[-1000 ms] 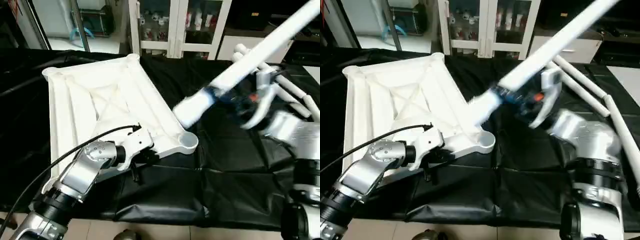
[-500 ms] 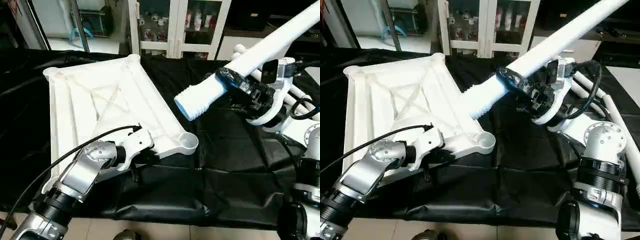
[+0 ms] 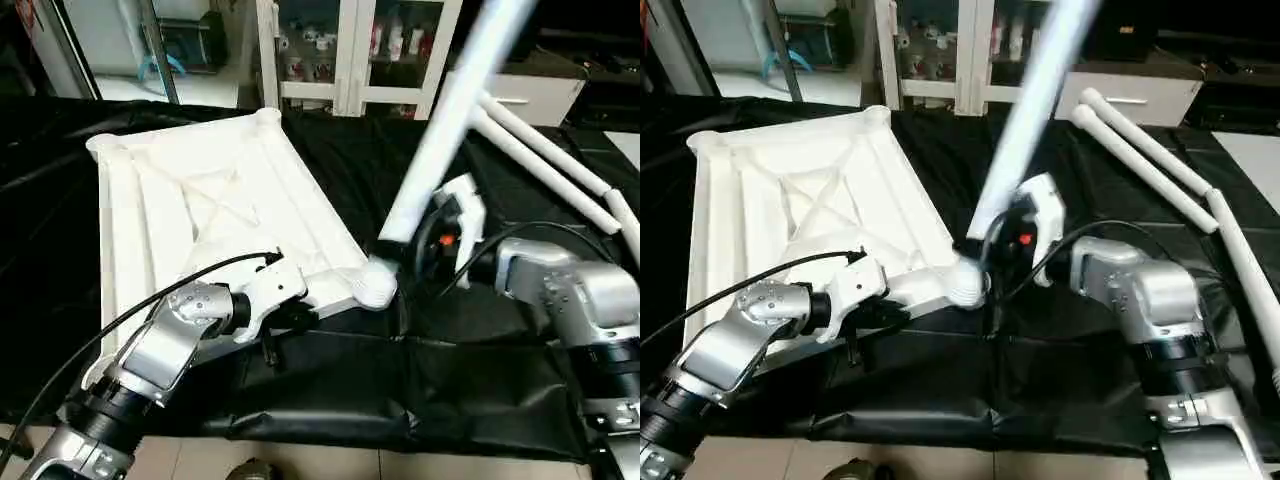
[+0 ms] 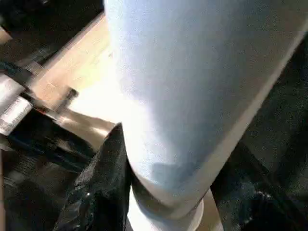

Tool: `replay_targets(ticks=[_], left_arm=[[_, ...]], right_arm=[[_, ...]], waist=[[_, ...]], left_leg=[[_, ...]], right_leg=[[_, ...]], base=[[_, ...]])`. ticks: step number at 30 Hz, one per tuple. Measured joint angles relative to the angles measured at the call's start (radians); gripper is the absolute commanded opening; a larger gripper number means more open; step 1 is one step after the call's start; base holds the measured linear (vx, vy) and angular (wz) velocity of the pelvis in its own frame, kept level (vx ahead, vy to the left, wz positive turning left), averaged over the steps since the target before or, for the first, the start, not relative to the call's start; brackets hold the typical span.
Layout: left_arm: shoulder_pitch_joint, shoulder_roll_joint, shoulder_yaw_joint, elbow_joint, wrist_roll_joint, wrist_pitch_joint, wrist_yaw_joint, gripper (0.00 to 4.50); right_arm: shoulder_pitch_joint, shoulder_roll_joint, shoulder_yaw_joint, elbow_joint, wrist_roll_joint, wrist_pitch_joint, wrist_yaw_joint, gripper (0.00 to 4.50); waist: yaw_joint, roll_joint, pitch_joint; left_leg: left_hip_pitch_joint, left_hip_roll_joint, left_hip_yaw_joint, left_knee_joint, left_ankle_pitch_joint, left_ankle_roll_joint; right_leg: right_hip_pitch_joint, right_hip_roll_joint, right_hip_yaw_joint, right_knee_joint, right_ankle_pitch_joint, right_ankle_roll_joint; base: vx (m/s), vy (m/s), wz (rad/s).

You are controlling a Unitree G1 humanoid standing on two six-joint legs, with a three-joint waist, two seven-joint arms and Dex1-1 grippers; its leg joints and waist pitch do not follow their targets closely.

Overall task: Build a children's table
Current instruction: Insert table leg to table base

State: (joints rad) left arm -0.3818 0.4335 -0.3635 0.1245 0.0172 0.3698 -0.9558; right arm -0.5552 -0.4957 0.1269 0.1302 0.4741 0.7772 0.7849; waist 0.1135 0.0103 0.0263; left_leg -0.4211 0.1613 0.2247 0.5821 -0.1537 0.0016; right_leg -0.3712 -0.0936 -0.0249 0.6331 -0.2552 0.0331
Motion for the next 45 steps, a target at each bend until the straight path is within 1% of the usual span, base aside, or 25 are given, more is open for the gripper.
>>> replay_targets(ticks=[2,3,6,11,14,19,22,27,31,35,41,45], left_arm=[[0.000,0.001,-0.002,0.000,0.000,0.000,-0.001,0.00],[0.000,0.002,-0.004,0.000,0.000,0.000,-0.001,0.00],[-0.001,0.002,-0.008,-0.002,0.000,0.004,-0.006,0.00],[-0.003,0.004,-0.008,-0.002,0.000,0.009,-0.007,0.00],[-0.003,0.004,-0.008,-0.002,0.000,0.009,-0.008,0.00],[-0.003,0.005,-0.009,-0.002,0.001,0.009,-0.010,0.00],[-0.003,0.006,-0.009,-0.002,0.002,0.009,-0.010,0.00],[-0.003,0.007,-0.009,-0.001,0.006,0.009,-0.009,0.00],[-0.003,0.009,-0.008,-0.001,0.008,0.009,-0.008,0.00],[-0.002,0.009,-0.008,-0.001,0.011,0.009,-0.006,0.00],[-0.001,0.009,-0.008,-0.001,0.012,0.009,-0.004,0.00],[0.000,0.007,-0.009,-0.001,0.016,0.009,0.000,0.00]], right_arm=[[-0.001,-0.003,0.012,0.002,-0.024,-0.027,0.011,1.83],[-0.003,-0.008,0.032,0.013,-0.043,-0.061,0.023,1.83],[-0.028,-0.007,0.056,0.052,-0.075,-0.111,0.033,1.83],[-0.035,-0.004,0.062,0.070,-0.080,-0.125,0.045,1.83],[-0.040,-0.004,0.076,0.087,-0.096,-0.153,0.072,1.83],[-0.049,-0.004,0.092,0.113,-0.114,-0.176,0.106,1.83],[-0.064,-0.003,0.101,0.128,-0.118,-0.174,0.116,1.83],[-0.087,0.016,0.098,0.187,-0.119,-0.186,0.120,1.83],[-0.093,0.033,0.097,0.207,-0.127,-0.203,0.117,1.83],[-0.091,0.039,0.096,0.208,-0.133,-0.206,0.115,1.83],[-0.059,0.050,0.074,0.206,-0.133,-0.247,0.112,1.83],[-0.025,0.063,0.045,0.204,-0.129,-0.271,0.101,1.83]], waist=[[-0.002,0.000,0.000],[-0.003,0.000,0.000],[-0.004,-0.001,0.000],[-0.009,-0.001,0.001],[-0.012,-0.002,0.001],[-0.013,-0.003,0.001],[-0.014,-0.003,0.000],[-0.017,-0.004,0.000],[-0.022,-0.006,0.000],[-0.023,-0.008,0.000],[-0.024,-0.009,-0.001],[-0.024,-0.010,-0.001]], left_leg=[[0.000,0.000,0.000,0.002,-0.001,0.001],[0.000,0.000,0.000,0.003,-0.001,0.002],[0.000,0.000,0.000,0.005,-0.001,0.002],[0.000,0.000,0.000,0.007,-0.002,0.004],[0.000,0.000,0.000,0.008,-0.002,0.004],[0.000,0.000,0.000,0.010,-0.003,0.005],[0.000,0.000,0.000,0.010,-0.003,0.005],[0.001,0.000,0.000,0.010,-0.003,0.005],[0.001,0.000,0.000,0.011,-0.003,0.005],[0.001,0.000,0.000,0.011,-0.003,0.005],[0.002,0.000,0.000,0.011,-0.003,0.005],[0.003,0.000,0.000,0.011,-0.003,0.005]], right_leg=[[0.000,0.000,0.000,0.000,0.001,0.000],[0.001,0.000,0.001,0.000,0.001,0.000],[0.002,0.000,0.001,0.000,0.002,0.000],[0.003,0.000,0.002,0.000,0.004,0.000],[0.003,0.000,0.002,0.000,0.004,0.000],[0.004,0.000,0.002,0.000,0.005,0.000],[0.005,0.000,0.002,0.000,0.005,0.000],[0.005,0.000,0.002,0.000,0.005,0.000],[0.005,0.000,0.002,0.000,0.006,-0.001],[0.006,0.000,0.003,0.000,0.007,-0.001],[0.006,0.000,0.003,0.000,0.007,-0.001],[0.007,0.000,0.004,0.000,0.007,-0.001]], base=[[0.000,0.000,0.00],[0.000,0.000,0.00],[0.000,0.000,0.00],[0.000,0.000,0.00],[0.000,0.000,0.00],[0.000,0.000,0.00],[0.000,0.000,0.00],[0.000,0.000,0.00],[0.000,0.000,0.00],[0.000,0.000,0.00],[0.000,0.000,0.00],[0.000,0.000,0.00]])
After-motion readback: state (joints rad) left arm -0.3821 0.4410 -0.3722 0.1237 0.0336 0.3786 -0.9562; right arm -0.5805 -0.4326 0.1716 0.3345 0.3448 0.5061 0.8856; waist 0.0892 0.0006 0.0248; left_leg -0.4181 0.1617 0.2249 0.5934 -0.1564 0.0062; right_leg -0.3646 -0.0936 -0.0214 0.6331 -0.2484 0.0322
